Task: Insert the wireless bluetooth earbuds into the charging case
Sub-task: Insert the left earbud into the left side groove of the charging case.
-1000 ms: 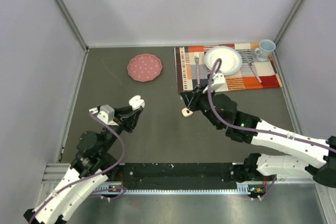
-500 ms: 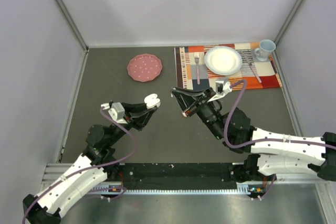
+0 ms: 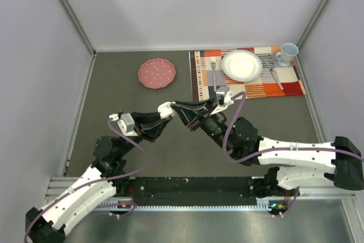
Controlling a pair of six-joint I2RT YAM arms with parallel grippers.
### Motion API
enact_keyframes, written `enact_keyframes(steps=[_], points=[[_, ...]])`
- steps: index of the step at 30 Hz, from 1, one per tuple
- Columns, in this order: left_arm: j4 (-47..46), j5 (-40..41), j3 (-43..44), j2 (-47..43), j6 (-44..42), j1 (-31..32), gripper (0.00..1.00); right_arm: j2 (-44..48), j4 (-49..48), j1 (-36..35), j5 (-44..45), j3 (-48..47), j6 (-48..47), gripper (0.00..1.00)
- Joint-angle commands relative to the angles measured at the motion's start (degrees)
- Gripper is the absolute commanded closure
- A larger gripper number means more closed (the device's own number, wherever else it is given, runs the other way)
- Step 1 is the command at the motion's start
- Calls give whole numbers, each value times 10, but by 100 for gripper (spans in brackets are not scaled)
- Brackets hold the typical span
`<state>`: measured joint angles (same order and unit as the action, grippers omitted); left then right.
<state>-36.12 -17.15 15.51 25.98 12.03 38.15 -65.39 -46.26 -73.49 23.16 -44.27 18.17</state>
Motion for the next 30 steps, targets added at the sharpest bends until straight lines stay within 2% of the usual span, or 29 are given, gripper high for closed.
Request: enact_keyframes(steps=[1,30], points=[[-51,-20,-1,14,-14,2,100,-18,-38,-11,-35,-37,-3,100],[-69,-17,0,-1,-25,3,100,-75,-12,-17,-31,-56,-3,100]])
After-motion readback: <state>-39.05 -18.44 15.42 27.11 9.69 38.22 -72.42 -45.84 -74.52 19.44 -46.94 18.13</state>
